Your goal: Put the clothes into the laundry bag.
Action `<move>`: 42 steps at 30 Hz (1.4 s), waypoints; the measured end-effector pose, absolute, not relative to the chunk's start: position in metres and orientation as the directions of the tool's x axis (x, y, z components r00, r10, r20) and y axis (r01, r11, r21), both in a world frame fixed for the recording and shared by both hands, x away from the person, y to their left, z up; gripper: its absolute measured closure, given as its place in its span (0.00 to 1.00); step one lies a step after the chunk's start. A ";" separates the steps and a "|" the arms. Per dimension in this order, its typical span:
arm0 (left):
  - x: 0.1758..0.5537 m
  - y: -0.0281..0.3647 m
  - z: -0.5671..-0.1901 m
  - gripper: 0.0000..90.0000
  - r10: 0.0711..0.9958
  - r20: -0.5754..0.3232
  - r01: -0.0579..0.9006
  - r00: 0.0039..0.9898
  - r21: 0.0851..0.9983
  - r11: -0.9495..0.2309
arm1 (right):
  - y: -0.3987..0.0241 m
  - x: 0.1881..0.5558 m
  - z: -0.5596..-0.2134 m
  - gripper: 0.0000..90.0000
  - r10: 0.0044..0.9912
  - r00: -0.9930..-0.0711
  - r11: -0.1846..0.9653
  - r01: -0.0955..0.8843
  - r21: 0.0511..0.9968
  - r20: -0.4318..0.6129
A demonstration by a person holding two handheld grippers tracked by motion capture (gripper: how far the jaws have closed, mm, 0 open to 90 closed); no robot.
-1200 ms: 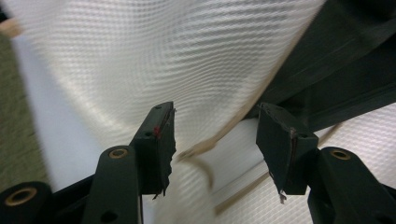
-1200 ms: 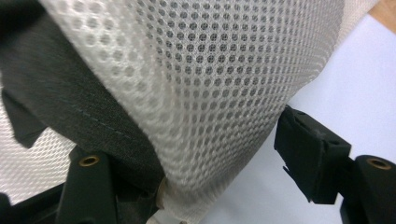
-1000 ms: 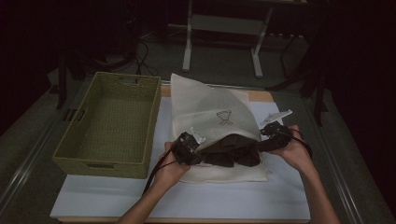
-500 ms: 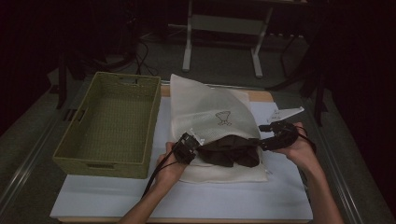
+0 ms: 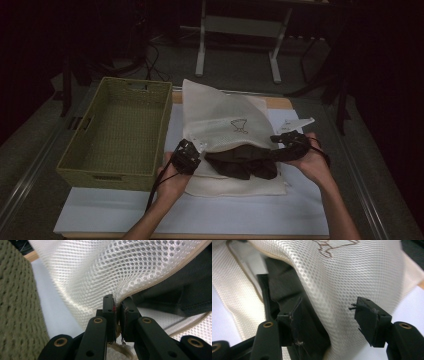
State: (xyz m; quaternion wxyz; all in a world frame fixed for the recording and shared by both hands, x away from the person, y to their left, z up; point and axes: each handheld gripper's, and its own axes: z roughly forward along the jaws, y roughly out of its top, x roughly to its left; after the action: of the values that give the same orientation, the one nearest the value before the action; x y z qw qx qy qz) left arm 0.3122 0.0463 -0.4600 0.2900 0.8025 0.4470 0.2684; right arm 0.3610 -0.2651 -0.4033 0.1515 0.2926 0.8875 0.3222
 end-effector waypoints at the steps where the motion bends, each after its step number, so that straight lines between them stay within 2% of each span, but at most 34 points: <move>1: 0.311 0.049 -0.458 0.93 0.876 0.171 0.560 0.451 0.710 -0.427 | -0.262 0.362 -0.405 0.43 0.612 -0.786 0.627 0.417 0.658 -0.085; 8: 0.307 0.060 -0.445 0.93 0.885 0.092 0.541 0.456 0.761 -0.358 | -0.244 0.366 -0.413 0.38 0.609 -0.787 0.639 0.409 0.652 -0.103; 9: 0.306 0.063 -0.438 0.93 0.890 0.066 0.528 0.451 0.784 -0.326 | -0.235 0.366 -0.419 0.34 0.602 -0.789 0.660 0.404 0.634 -0.125; 11: 0.305 0.065 -0.434 0.93 0.891 0.061 0.522 0.449 0.792 -0.318 | -0.232 0.367 -0.420 0.34 0.611 -0.777 0.664 0.400 0.632 -0.150; 14: 0.305 0.067 -0.432 0.94 0.889 0.057 0.518 0.455 0.795 -0.316 | -0.236 0.369 -0.417 0.39 0.636 -0.758 0.634 0.407 0.658 -0.144; 19: 0.304 0.066 -0.430 0.94 0.879 0.026 0.520 0.476 0.798 -0.305 | -0.246 0.372 -0.411 0.55 0.682 -0.717 0.583 0.418 0.697 -0.140; 20: 0.304 0.066 -0.430 0.94 0.879 0.026 0.520 0.476 0.798 -0.305 | -0.246 0.372 -0.411 0.55 0.682 -0.717 0.583 0.418 0.697 -0.140; 21: 0.304 0.065 -0.429 0.94 0.877 0.027 0.516 0.480 0.799 -0.307 | -0.247 0.373 -0.411 0.59 0.702 -0.691 0.586 0.420 0.693 -0.174; 24: 0.304 0.064 -0.429 0.94 0.871 0.023 0.517 0.490 0.797 -0.312 | -0.248 0.370 -0.412 0.72 0.701 -0.691 0.584 0.413 0.699 -0.177; 25: 0.305 0.065 -0.428 0.94 0.870 0.018 0.519 0.493 0.796 -0.311 | -0.250 0.369 -0.412 0.81 0.692 -0.699 0.588 0.402 0.702 -0.180; 28: 0.307 0.065 -0.429 0.94 0.864 0.012 0.525 0.504 0.790 -0.317 | -0.255 0.365 -0.409 0.90 0.676 -0.721 0.586 0.401 0.704 -0.153; 42: 0.302 0.061 -0.438 0.94 0.824 0.006 0.538 0.567 0.754 -0.376 | -0.278 0.343 -0.409 0.96 0.599 -0.797 0.592 0.373 0.714 -0.080</move>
State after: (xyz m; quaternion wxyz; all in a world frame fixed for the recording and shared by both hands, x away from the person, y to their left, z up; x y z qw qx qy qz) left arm 0.3018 0.0606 -0.4378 0.3656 0.8060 0.4225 0.1954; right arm 0.3430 -0.2784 -0.4092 0.1582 0.2768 0.8781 0.3568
